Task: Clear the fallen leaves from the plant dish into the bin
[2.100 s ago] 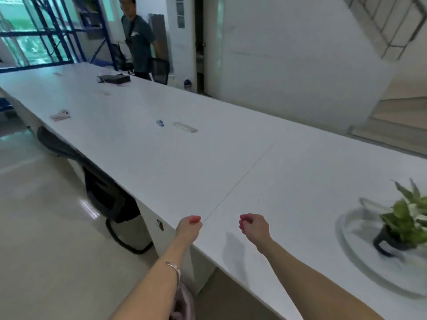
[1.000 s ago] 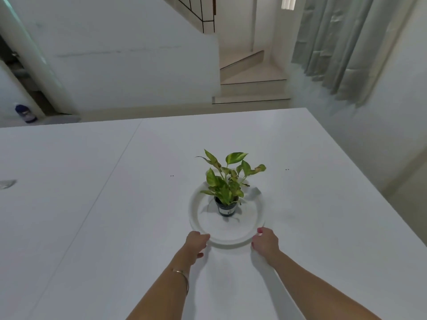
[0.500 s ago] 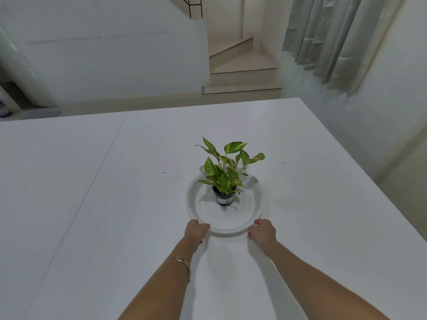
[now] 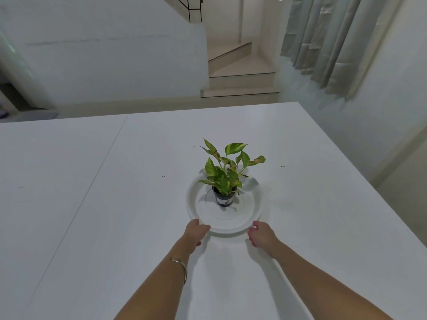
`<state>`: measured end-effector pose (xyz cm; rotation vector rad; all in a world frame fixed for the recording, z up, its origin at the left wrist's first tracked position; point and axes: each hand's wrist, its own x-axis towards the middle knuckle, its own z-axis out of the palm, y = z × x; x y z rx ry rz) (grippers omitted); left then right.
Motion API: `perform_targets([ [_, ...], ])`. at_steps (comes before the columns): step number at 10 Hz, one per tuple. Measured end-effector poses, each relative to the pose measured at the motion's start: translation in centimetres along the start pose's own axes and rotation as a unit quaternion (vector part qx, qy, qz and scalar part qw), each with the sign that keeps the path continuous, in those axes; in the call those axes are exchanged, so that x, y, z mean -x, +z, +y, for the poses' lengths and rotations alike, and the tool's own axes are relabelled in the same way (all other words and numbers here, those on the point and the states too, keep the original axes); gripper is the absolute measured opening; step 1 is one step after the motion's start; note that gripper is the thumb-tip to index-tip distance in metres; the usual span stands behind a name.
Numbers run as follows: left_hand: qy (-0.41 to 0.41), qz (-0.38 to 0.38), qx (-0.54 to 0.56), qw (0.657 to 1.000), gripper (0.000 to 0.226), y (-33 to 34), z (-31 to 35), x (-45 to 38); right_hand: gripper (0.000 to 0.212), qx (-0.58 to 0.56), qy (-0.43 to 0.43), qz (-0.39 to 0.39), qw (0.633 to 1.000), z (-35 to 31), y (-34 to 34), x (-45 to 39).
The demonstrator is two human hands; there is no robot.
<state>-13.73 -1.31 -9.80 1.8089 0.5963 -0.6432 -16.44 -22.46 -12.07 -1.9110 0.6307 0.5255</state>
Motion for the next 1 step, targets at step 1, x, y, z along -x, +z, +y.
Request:
perform_targets([
  [1, 0.042, 0.043, 0.015, 0.998, 0.067, -0.61, -0.55, 1.12, 0.063, -0.013, -0.007, -0.020, 1.000, -0.76, -1.40, 1.00],
])
